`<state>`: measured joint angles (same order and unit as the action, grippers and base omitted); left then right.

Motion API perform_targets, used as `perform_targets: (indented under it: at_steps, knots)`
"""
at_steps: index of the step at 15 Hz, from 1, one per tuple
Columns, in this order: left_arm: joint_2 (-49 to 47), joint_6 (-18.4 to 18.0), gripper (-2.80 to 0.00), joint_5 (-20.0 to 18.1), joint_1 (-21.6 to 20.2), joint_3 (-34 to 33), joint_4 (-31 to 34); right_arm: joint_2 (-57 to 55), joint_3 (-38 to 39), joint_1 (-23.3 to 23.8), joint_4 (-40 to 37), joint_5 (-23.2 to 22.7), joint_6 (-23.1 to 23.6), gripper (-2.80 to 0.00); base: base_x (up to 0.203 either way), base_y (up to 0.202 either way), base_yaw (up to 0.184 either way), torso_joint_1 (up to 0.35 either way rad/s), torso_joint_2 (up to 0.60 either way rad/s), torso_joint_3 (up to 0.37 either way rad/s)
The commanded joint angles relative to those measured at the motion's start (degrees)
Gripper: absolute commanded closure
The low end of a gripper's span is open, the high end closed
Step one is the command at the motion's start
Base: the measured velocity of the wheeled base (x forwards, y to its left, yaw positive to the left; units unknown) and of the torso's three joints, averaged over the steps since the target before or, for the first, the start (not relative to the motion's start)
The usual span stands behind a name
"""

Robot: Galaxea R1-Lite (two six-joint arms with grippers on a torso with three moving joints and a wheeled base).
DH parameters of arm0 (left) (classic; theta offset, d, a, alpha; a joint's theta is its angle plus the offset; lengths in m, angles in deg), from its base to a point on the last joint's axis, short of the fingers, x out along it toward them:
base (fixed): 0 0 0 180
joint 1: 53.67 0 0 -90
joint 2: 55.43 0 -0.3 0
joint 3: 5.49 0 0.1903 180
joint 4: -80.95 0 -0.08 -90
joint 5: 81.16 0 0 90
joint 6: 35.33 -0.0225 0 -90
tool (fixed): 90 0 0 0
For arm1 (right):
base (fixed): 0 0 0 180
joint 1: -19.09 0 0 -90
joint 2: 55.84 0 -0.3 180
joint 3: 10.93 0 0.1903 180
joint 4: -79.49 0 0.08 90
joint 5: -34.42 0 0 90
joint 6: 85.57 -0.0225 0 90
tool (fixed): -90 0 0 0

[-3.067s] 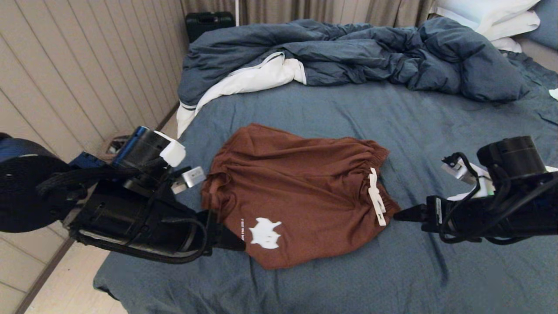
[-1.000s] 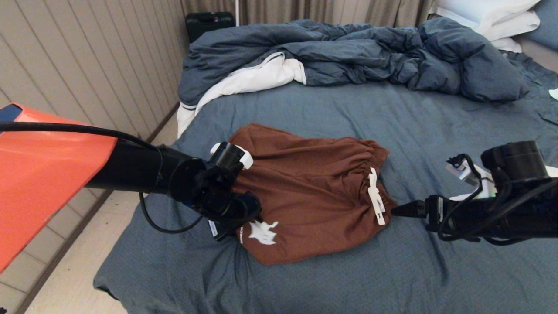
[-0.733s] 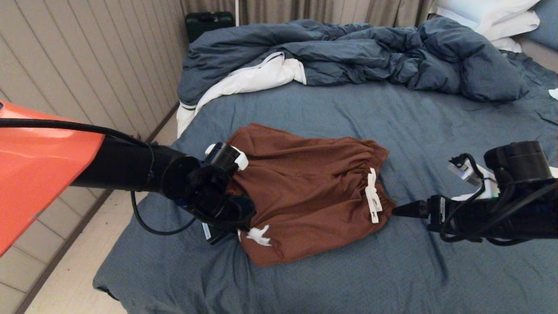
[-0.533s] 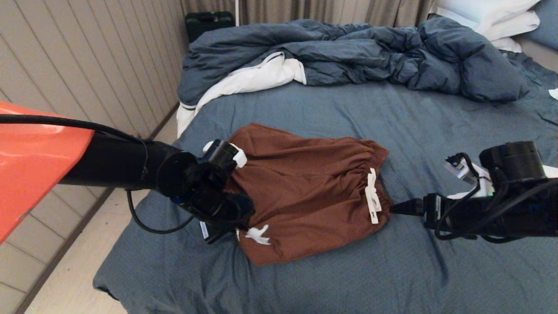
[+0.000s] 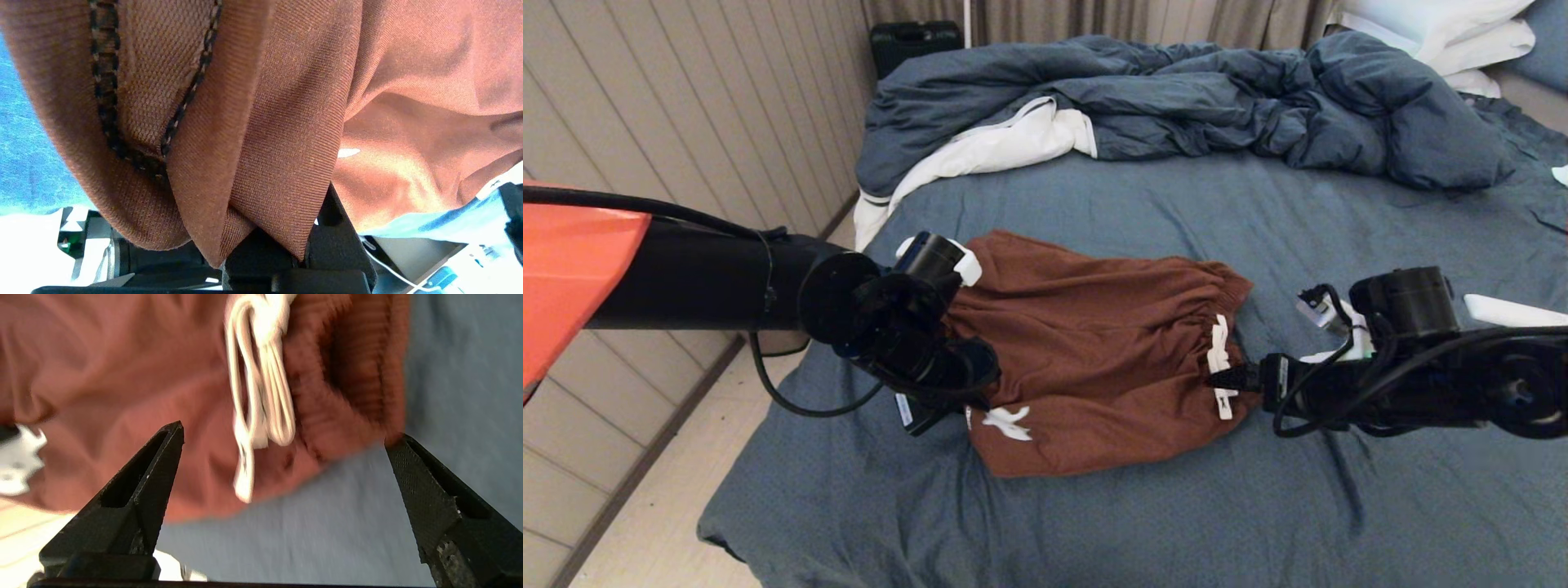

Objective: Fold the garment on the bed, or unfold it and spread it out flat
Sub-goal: Fold the brown shorts

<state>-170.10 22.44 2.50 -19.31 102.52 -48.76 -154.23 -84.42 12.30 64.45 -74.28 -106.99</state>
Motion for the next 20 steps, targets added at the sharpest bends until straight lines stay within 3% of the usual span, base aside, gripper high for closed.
perform_targets:
  at_steps: [1,2,3,4,16,20]
  knots:
    - [0.25,0.47,0.0,-0.08,0.0,-0.19,0.15,-2.4,-0.68,-0.24,0.24,-0.1,-0.19,-2.8,0.0,0.0,0.0,0.0,0.0,0.0]
    - [0.15,0.5,0.0,-0.08,0.0,-0.1,0.15,-2.6,-0.59,-0.24,0.2,-0.02,-0.19,-2.8,0.0,0.0,0.0,0.0,0.0,0.0]
    - [0.14,0.41,0.0,-0.16,0.0,-0.19,0.11,-3.19,-0.62,-0.17,0.26,-0.02,-0.19,-1.55,0.0,0.0,0.0,0.0,0.0,0.0]
    - [-0.06,0.41,0.0,-0.08,0.0,0.02,0.07,-3.65,-0.77,-0.15,0.38,-0.02,-0.19,0.0,0.0,0.0,0.0,0.0,0.0,0.0]
    - [-0.64,0.16,0.0,-0.08,-1.22,0.15,0.07,-1.97,0.74,0.38,2.05,-0.19,-0.19,0.0,0.0,0.0,0.0,0.0,0.0,0.0]
    - [5.43,-0.03,0.0,-0.16,-0.76,-1.14,2.5,5.72,4.12,0.9,1.7,-0.31,-0.05,0.0,0.0,0.0,0.0,0.0,0.0,0.0]
